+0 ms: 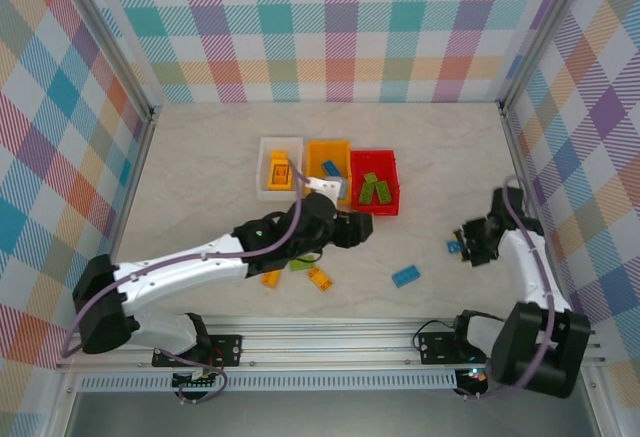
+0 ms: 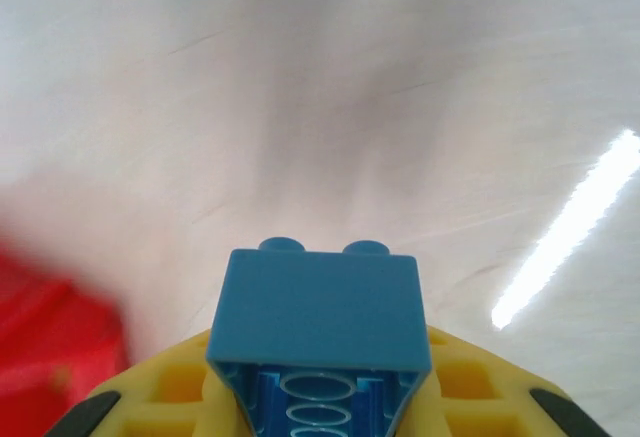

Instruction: Sort the legos into containers by color

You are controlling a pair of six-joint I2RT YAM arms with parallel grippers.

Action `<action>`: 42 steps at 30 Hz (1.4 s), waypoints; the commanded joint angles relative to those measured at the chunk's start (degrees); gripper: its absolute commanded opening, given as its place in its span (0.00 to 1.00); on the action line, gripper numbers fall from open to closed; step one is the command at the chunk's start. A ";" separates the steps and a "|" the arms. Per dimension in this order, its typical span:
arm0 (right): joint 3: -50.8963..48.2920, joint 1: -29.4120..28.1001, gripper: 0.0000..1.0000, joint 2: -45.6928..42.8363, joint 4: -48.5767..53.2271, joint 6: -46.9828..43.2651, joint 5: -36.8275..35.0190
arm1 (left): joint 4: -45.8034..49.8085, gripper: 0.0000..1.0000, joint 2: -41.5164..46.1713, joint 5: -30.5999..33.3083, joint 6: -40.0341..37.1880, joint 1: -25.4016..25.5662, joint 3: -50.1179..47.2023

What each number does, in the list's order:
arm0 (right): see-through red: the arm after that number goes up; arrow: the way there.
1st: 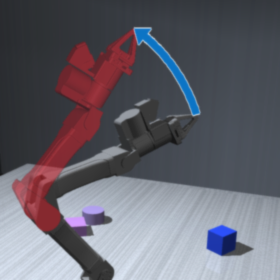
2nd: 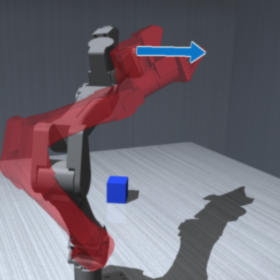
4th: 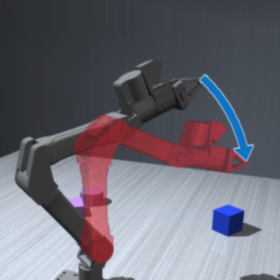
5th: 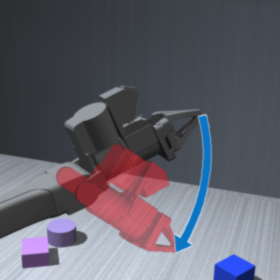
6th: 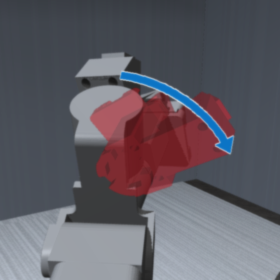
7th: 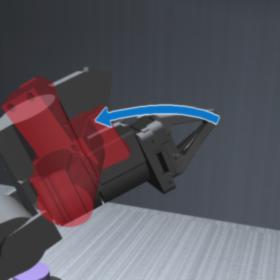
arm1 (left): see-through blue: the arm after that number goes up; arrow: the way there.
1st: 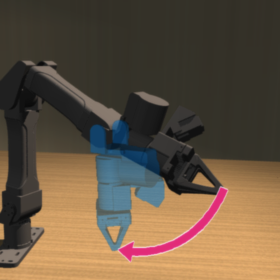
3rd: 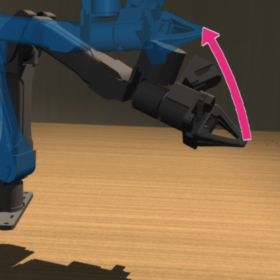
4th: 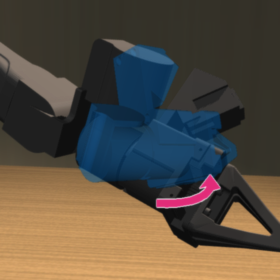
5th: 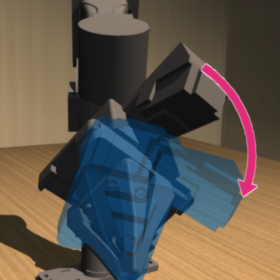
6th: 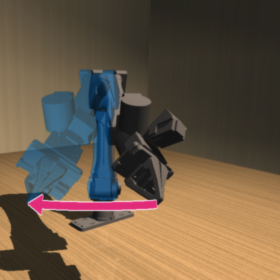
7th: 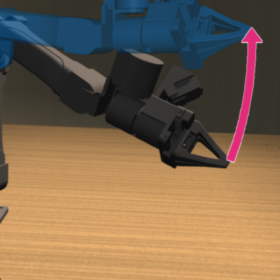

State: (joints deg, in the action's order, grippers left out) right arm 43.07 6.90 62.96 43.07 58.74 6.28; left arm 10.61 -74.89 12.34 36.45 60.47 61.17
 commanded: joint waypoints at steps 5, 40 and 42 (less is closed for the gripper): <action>23.62 -37.46 0.28 13.49 -4.82 -14.55 -11.45 | 23.31 0.67 12.06 11.23 5.52 -13.96 2.55; 85.25 -42.22 0.57 59.32 14.38 -25.32 -7.04 | 28.99 0.64 15.90 -3.83 11.11 -23.64 -5.09; 83.24 -43.23 0.55 55.53 13.95 -25.67 -8.12 | 29.79 0.63 15.86 -4.33 11.41 -23.66 -5.65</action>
State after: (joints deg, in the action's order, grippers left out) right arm 127.74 -34.79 125.99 57.52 34.65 -0.47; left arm 38.13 -58.87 9.61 46.54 36.97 56.53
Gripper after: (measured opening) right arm 0.558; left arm 0.633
